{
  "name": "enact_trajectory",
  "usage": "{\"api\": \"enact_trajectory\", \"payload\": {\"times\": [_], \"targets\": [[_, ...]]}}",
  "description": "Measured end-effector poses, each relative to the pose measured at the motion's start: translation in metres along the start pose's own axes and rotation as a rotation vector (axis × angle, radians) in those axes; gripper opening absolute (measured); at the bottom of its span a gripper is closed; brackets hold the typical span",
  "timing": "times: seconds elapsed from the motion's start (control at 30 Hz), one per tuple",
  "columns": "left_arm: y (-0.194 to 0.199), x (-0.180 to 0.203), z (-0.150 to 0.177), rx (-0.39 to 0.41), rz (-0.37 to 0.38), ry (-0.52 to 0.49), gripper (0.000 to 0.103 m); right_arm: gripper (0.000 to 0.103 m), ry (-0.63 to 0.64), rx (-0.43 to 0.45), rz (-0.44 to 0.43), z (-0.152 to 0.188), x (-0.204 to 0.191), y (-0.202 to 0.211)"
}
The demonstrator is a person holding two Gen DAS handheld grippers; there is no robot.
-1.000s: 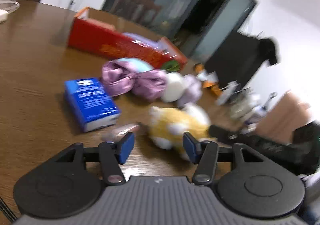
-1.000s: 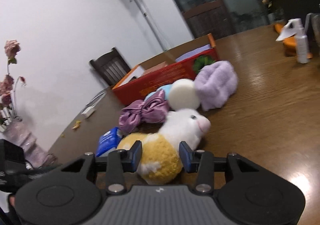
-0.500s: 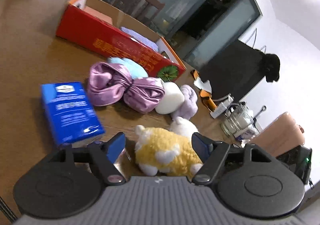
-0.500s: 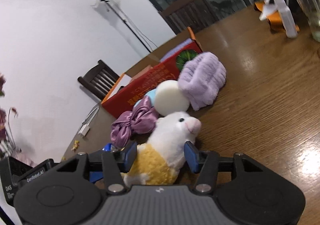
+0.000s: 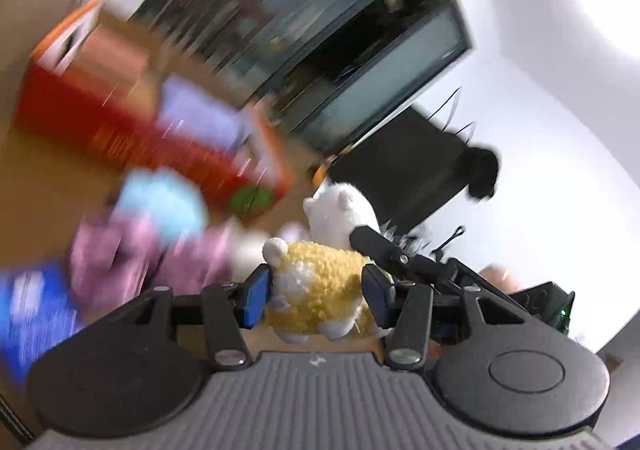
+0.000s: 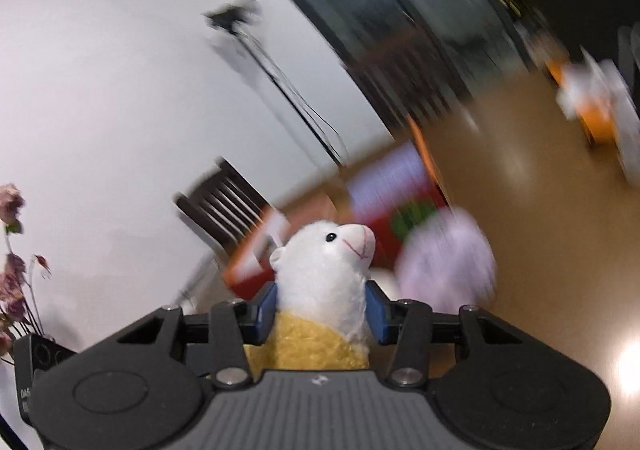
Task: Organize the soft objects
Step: 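Lower the sheep with both grippers onto the purple cloth in the box and open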
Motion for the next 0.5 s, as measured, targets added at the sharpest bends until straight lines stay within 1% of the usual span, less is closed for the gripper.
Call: {"api": "enact_trajectory", "payload": {"times": [0.07, 0.1, 0.13, 0.17, 0.23, 0.27, 0.33, 0.43, 0.5], "targets": [[-0.018, 0.006, -0.036, 0.021, -0.013, -0.017, 0.05, 0.045, 0.059, 0.034, -0.011, -0.036, -0.001, -0.02], [-0.031, 0.007, -0.055, 0.04, -0.032, -0.039, 0.05, 0.045, 0.074, 0.039, -0.012, -0.053, 0.001, -0.034], [-0.042, 0.007, -0.068, 0.046, -0.047, -0.059, 0.05, 0.045, 0.086, 0.04, -0.008, -0.07, 0.005, -0.052], [-0.059, 0.002, -0.083, 0.042, -0.073, -0.056, 0.05, 0.045, 0.094, 0.037, 0.0, -0.083, 0.009, -0.068], [-0.087, -0.011, -0.103, 0.008, -0.103, -0.03, 0.05, 0.045, 0.098, 0.007, 0.039, -0.103, 0.021, -0.103], [-0.102, -0.021, -0.112, -0.006, -0.118, 0.01, 0.05, 0.045, 0.092, -0.013, 0.063, -0.109, 0.029, -0.121], [-0.123, -0.037, -0.122, -0.03, -0.142, 0.044, 0.05, 0.045, 0.077, -0.051, 0.103, -0.114, 0.046, -0.155], [-0.149, -0.054, -0.123, -0.067, -0.196, 0.066, 0.05, 0.045, 0.076, -0.103, 0.163, -0.113, 0.063, -0.187], [-0.161, -0.059, -0.12, -0.102, -0.227, 0.059, 0.05, 0.045, 0.116, -0.131, 0.206, -0.107, 0.066, -0.201]]}}
Point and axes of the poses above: each gripper's, at about its wrist camera, not at the fingertips, and y roughly against the way its jaws point, x to its right, z to its underside, the point moved 2 cm from there along -y, roughly the way its jaws point, and after that the axes turned 5 degrees about y, right-handed, at the moved point
